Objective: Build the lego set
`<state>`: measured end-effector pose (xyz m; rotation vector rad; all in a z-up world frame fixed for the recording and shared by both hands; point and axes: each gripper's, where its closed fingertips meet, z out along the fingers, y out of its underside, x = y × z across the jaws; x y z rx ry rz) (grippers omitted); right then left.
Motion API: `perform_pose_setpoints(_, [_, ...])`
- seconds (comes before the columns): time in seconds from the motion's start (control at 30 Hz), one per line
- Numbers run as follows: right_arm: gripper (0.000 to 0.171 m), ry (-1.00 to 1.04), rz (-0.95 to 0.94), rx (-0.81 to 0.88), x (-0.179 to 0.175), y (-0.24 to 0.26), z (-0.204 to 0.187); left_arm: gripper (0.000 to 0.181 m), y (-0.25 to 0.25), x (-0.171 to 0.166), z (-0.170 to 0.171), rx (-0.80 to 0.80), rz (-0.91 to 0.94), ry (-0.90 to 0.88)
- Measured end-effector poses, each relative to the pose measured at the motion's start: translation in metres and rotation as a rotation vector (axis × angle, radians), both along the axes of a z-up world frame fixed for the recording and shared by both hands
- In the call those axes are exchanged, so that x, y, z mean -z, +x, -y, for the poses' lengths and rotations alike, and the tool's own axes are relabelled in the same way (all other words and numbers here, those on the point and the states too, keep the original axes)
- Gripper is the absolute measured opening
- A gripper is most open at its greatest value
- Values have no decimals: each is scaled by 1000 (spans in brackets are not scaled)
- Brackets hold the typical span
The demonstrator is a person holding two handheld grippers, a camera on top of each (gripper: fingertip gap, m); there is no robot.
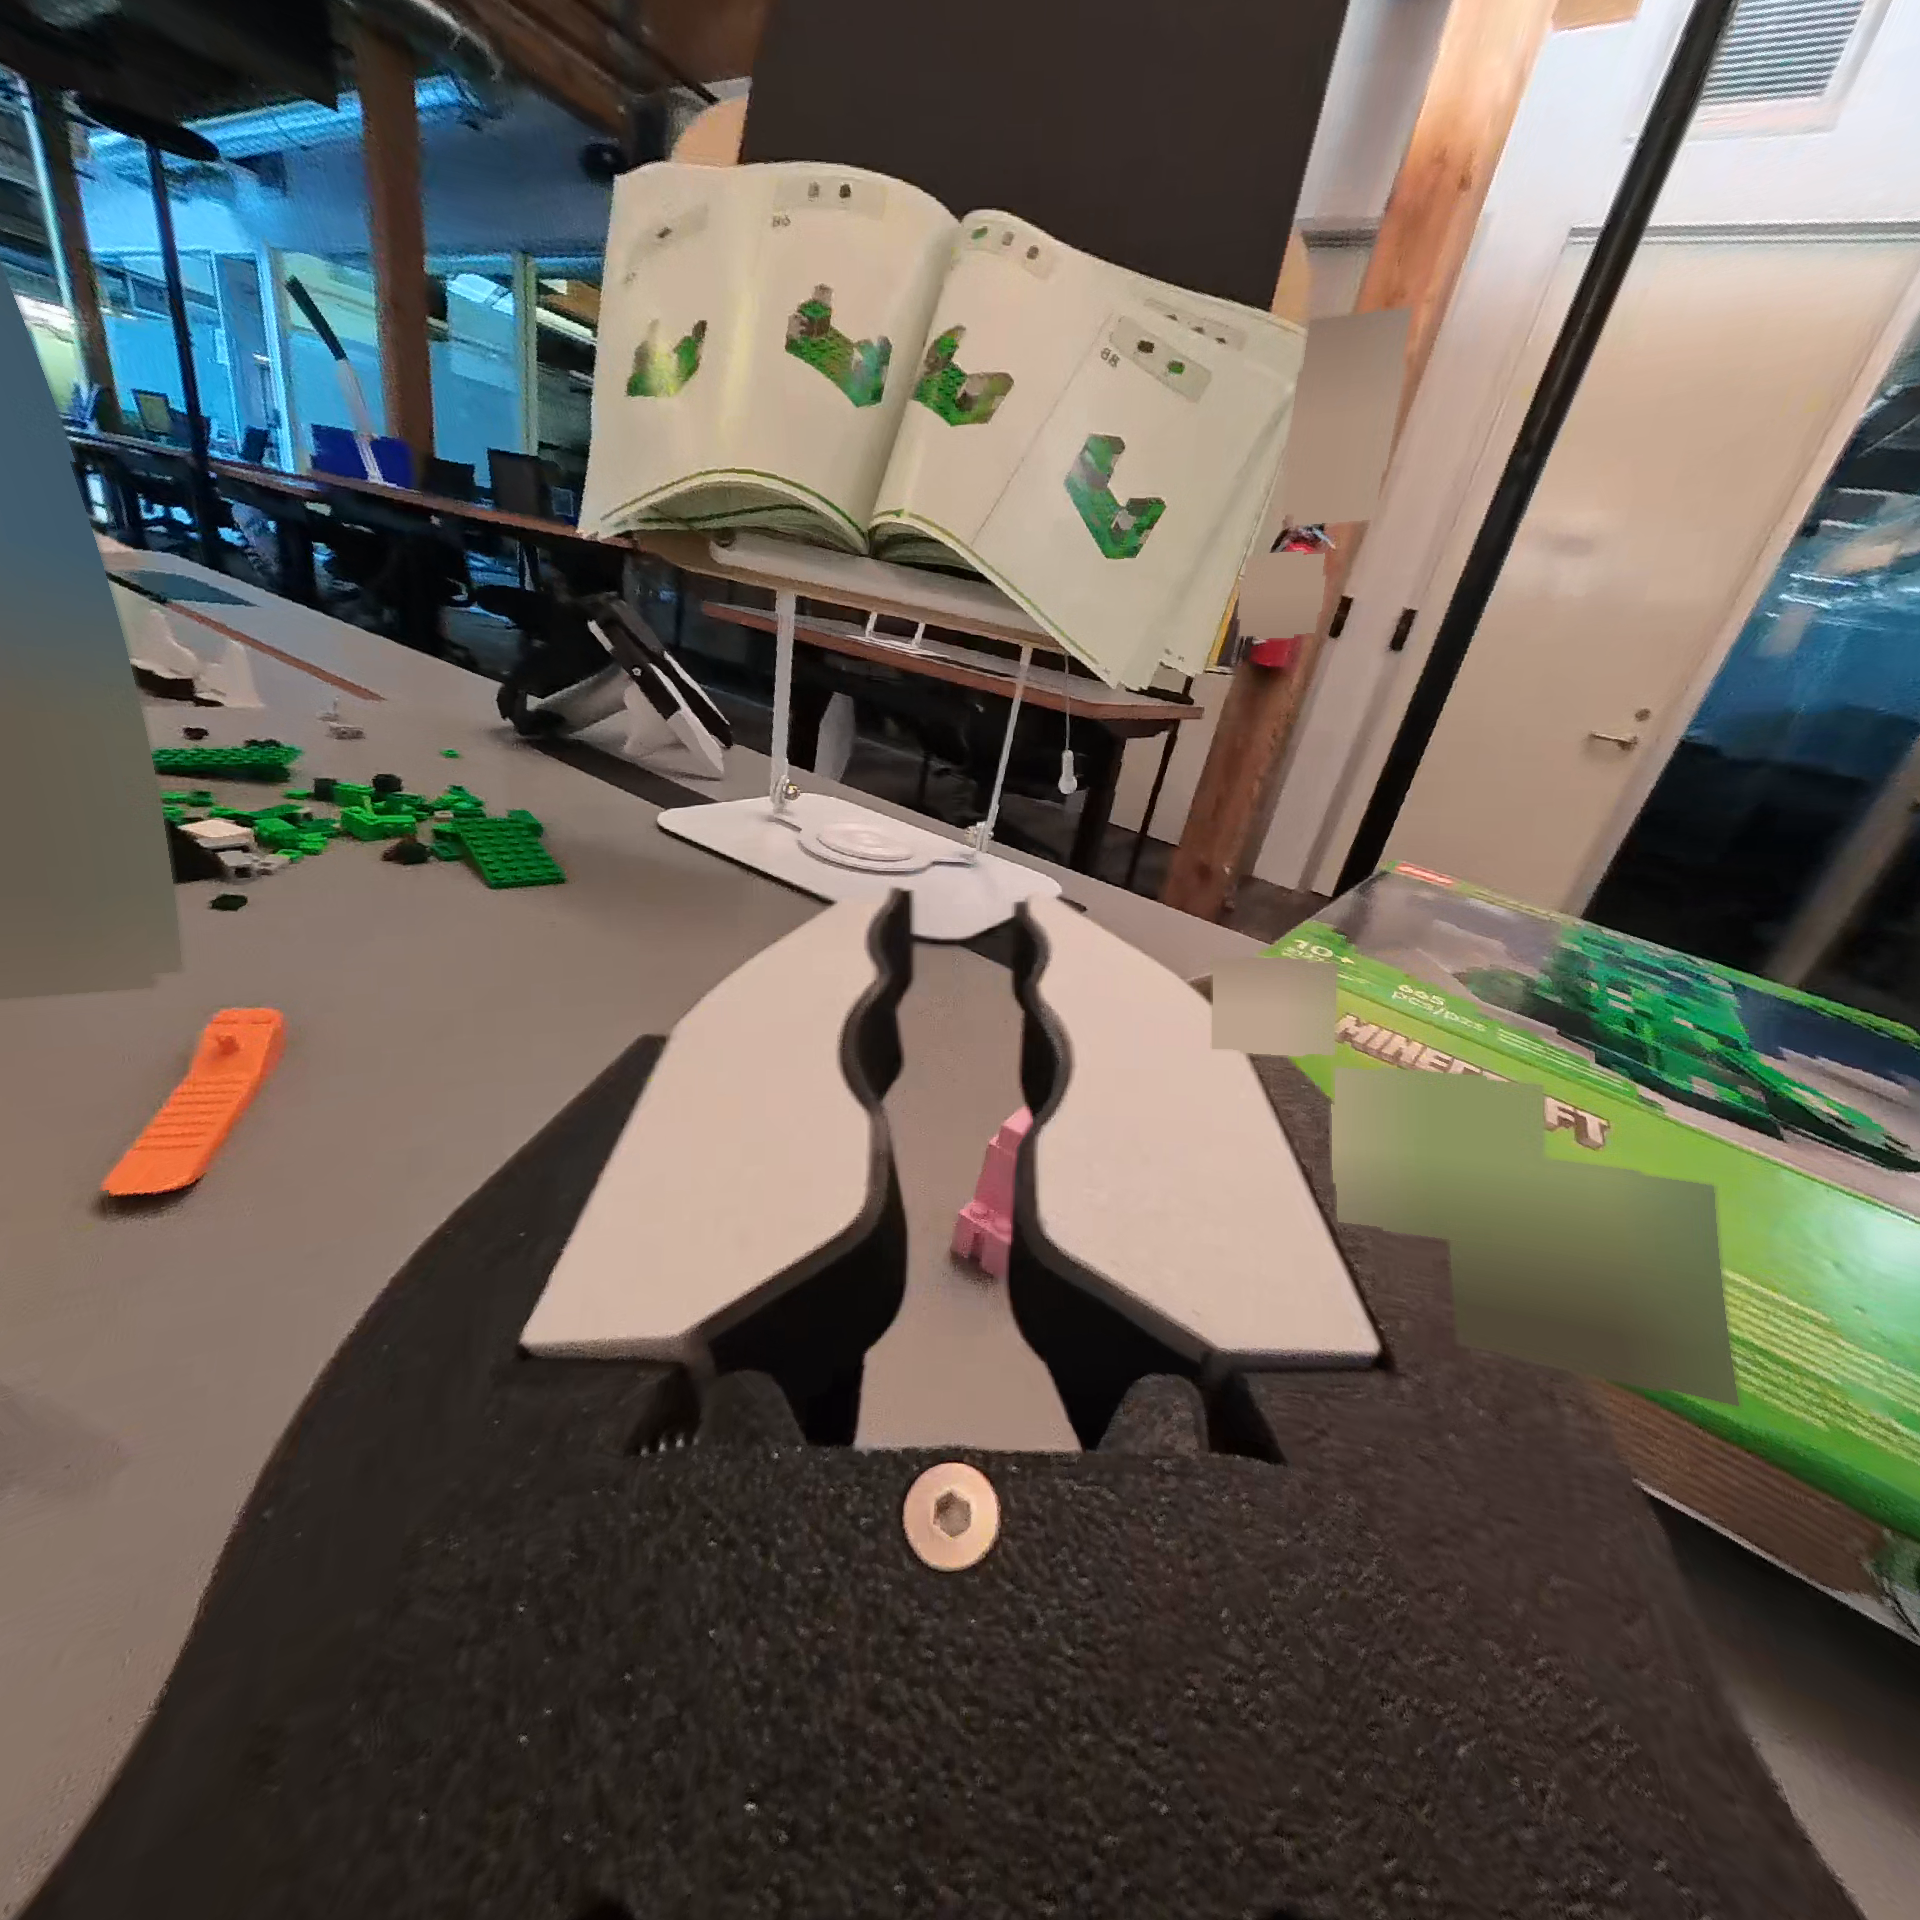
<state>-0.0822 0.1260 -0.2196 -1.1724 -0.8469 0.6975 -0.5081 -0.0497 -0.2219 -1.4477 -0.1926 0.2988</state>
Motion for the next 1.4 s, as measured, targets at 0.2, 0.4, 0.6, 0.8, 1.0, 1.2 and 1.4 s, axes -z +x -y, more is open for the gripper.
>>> perform_pose_setpoints(0.2, [48,-3,-23,37,-2,1,-5,74,10,4,-9,67,0,-28])
perform_pose_setpoints(0.4, [37,-14,-38,23,-3,2,-5,72,8,2,-6,56,13,-6])
perform_pose_setpoints(0.6, [28,-22,-44,25,-3,3,-5,68,3,-1,-1,48,43,32])
perform_pose_setpoints(0.8, [23,10,-10,22,-1,0,-1,62,6,-1,-2,51,22,27])
perform_pose_setpoints(1.0, [18,55,42,12,2,-6,5,57,7,-1,-2,73,36,33])
perform_pose_setpoints(1.2, [16,78,68,5,4,-9,8,52,7,-1,-2,71,31,31])
perform_pose_setpoints(1.4, [16,75,62,6,4,-8,7,50,7,-2,-2,72,34,34])
